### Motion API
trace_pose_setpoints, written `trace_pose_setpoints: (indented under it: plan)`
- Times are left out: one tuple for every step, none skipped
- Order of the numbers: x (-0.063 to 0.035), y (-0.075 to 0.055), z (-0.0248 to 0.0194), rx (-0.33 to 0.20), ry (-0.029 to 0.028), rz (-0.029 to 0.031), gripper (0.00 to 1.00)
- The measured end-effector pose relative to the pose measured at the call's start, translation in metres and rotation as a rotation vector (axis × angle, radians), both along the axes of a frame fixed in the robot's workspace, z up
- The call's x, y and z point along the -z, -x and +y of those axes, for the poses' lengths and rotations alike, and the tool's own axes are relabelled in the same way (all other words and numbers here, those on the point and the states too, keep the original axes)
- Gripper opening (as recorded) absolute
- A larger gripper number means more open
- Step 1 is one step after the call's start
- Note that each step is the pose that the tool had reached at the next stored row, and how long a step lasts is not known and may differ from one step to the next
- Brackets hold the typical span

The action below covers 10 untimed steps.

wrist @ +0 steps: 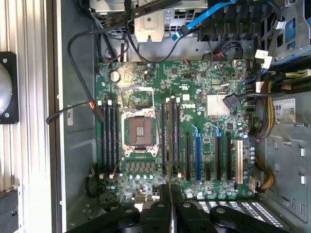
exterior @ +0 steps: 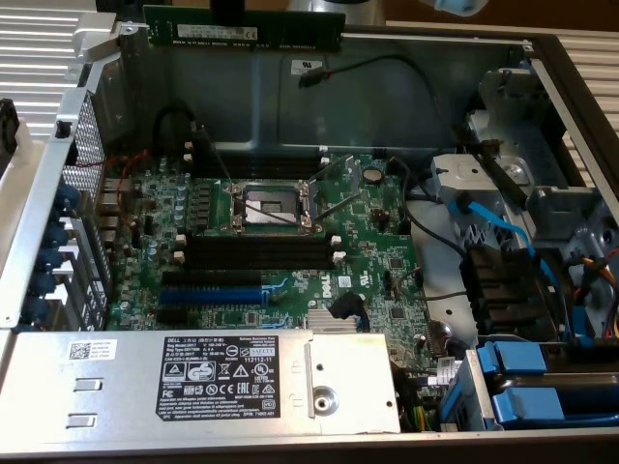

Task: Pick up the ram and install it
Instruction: 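Pick up the ram and move it above insertion slot, then insert the ram into the slot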

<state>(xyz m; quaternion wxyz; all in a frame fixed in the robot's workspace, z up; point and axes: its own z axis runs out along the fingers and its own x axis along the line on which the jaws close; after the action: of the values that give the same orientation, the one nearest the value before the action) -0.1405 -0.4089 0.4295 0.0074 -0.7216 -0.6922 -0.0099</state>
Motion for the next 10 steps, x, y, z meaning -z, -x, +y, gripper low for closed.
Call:
trace_pose_setpoints:
  plan:
    - [0.0, 0.0, 0.0, 0.0, 0.0001, 0.0001, 0.12]
    - [0.0, -0.0001, 0.0, 0.0, 0.0, 0.0001, 0.12]
    - [0.0, 0.0, 0.0, 0.0, 0.0001, 0.0001, 0.12]
    - [0.0, -0.0001, 0.0, 0.0, 0.0, 0.0, 0.12]
    - [0.0, 0.0, 0.0, 0.0, 0.0001, 0.0001, 0.12]
    - [0.0, 0.0, 0.0, 0.0, 0.0001, 0.0001, 0.12]
    - [0.0, -0.0001, 0.0, 0.0, 0.0, 0.0, 0.12]
    - [0.0, 0.0, 0.0, 0.0, 0.0001, 0.0, 0.12]
    - [0.0, 0.0, 0.0, 0.0, 0.0001, 0.0001, 0.12]
    - [0.0, 0.0, 0.0, 0.0, 0.0001, 0.0, 0.12]
